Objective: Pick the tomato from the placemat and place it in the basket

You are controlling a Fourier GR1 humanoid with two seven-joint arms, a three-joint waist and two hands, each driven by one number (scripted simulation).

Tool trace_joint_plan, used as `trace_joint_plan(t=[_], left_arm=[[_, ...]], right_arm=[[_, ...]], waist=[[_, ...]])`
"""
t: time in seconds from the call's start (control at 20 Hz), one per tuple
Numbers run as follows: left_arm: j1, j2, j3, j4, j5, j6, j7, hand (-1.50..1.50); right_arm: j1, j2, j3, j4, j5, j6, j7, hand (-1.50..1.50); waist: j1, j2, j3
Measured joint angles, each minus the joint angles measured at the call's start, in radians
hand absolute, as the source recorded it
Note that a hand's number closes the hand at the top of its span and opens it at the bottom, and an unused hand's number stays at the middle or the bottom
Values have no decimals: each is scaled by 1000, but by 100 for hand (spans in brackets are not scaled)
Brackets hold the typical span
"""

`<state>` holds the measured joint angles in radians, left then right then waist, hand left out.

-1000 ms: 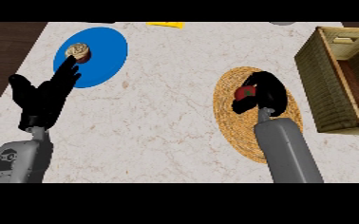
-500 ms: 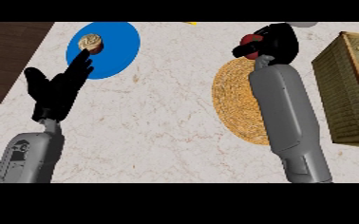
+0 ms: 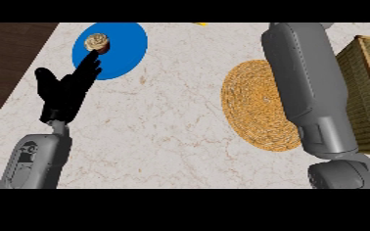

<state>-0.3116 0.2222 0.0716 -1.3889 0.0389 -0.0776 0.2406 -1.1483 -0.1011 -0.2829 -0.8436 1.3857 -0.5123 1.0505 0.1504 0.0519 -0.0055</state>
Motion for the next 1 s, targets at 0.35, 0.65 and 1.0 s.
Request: trace_joint_plan(t=[0.35,0.65,1.0], left_arm=[[-23,7,6,5,-2,4,14,0],[-16,8,11,12,-2,2,2,0],[-5,5,11,8,-5,7,-3,0]], right_arm=[[-166,-73,-68,145,175,8,75,150],[-282,-157,-119,247,288,19,108,150],[-338,-252,-170,333,398,12,127,150]], waist=[[-6,-4,0],[-14,-5,0],[-21,-3,1]])
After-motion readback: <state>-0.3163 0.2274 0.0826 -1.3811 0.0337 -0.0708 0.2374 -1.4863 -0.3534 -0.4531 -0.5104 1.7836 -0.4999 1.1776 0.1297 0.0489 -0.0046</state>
